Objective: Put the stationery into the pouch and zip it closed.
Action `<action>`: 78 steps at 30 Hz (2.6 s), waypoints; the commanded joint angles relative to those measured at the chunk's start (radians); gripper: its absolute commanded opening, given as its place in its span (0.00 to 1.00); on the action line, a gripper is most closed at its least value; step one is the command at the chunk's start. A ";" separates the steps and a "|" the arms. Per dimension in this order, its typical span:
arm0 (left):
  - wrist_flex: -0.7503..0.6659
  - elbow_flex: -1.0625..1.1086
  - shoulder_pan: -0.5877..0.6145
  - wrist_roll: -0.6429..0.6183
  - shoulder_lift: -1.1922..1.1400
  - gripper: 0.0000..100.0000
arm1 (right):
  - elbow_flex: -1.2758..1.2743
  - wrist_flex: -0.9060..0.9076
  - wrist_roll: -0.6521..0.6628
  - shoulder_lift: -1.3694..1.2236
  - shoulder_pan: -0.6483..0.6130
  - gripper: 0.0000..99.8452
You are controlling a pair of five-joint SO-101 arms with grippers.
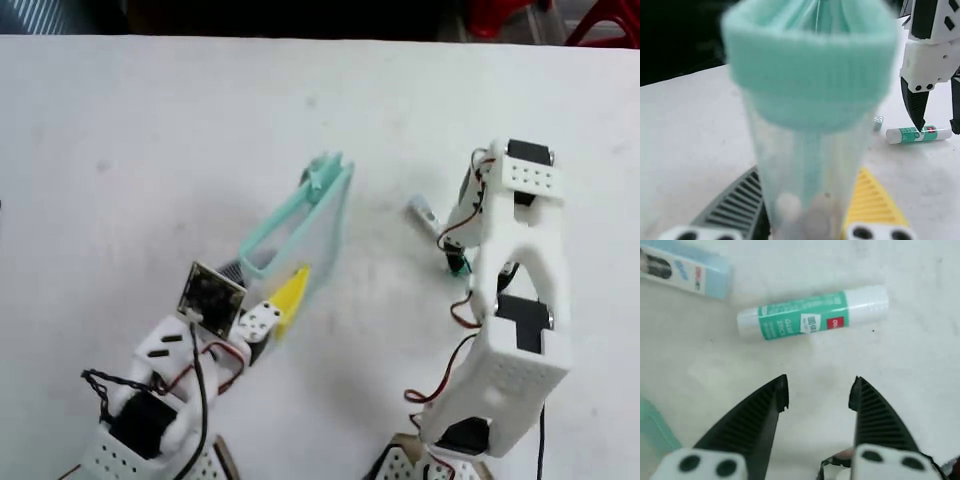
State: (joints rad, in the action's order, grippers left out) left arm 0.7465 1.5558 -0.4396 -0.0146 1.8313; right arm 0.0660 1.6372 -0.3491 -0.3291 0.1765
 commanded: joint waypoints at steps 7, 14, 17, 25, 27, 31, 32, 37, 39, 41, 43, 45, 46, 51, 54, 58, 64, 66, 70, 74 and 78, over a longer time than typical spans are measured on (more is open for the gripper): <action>-0.017 -0.006 -0.018 0.009 -0.008 0.18 | -0.255 -0.306 -0.104 0.056 -0.074 0.19; -0.017 -0.006 -0.018 0.009 -0.008 0.18 | -0.381 -0.483 -0.101 0.054 -0.050 0.10; -0.017 -0.006 -0.018 0.009 -0.008 0.18 | -0.411 -0.501 -0.100 0.054 -0.015 0.02; -0.017 -0.006 -0.018 0.009 -0.008 0.18 | -0.384 -0.412 -0.044 0.074 0.097 0.02; -0.017 -0.006 -0.018 0.009 -0.008 0.18 | -0.341 -0.338 0.061 0.094 0.097 0.02; -0.017 -0.006 -0.018 0.009 -0.008 0.18 | -0.218 -0.193 0.216 0.156 0.096 0.02; -0.017 -0.006 -0.018 0.009 -0.008 0.18 | -0.190 -0.166 0.244 0.170 0.096 0.02; -0.017 -0.006 -0.019 0.009 -0.008 0.18 | -0.095 -0.091 0.405 0.251 0.051 0.02; -0.017 -0.006 -0.019 0.009 -0.008 0.18 | -0.084 -0.067 0.462 0.289 0.010 0.02; -0.017 -0.006 -0.019 0.009 -0.008 0.18 | -0.084 -0.056 0.508 0.338 -0.038 0.02; -0.017 -0.006 -0.019 0.009 -0.008 0.18 | -0.087 -0.051 0.543 0.394 -0.074 0.02; -0.017 -0.006 -0.019 0.009 -0.008 0.18 | -0.087 -0.051 0.572 0.460 -0.104 0.02; -0.017 -0.006 -0.019 0.009 -0.008 0.18 | -0.087 -0.053 0.592 0.495 -0.117 0.02; -0.017 -0.006 -0.016 0.009 -0.008 0.18 | -0.091 -0.051 0.715 0.682 -0.189 0.02; -0.017 -0.008 -0.015 0.009 -0.008 0.18 | -0.095 -0.051 0.752 0.757 -0.194 0.02; -0.017 -0.009 -0.015 0.009 -0.008 0.18 | -0.189 -0.058 0.623 0.759 -0.188 0.04; -0.017 -0.006 -0.019 0.009 -0.008 0.18 | -0.344 -0.131 0.126 0.639 -0.110 0.26; -0.017 -0.006 -0.019 0.009 -0.008 0.18 | -0.368 -0.180 0.051 0.565 -0.096 0.26; -0.017 -0.006 -0.019 0.009 -0.008 0.18 | -0.371 -0.275 -0.110 0.392 -0.059 0.25; -0.017 -0.006 -0.019 0.009 -0.008 0.18 | -0.371 -0.383 -0.189 0.234 0.010 0.25; -0.017 -0.006 -0.019 0.009 -0.008 0.18 | -0.344 -0.406 -0.213 0.171 0.073 0.25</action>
State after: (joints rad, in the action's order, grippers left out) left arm 0.7465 1.5558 -0.4396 -0.0146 1.8313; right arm -0.3099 1.2490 -0.5393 -0.1465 0.2087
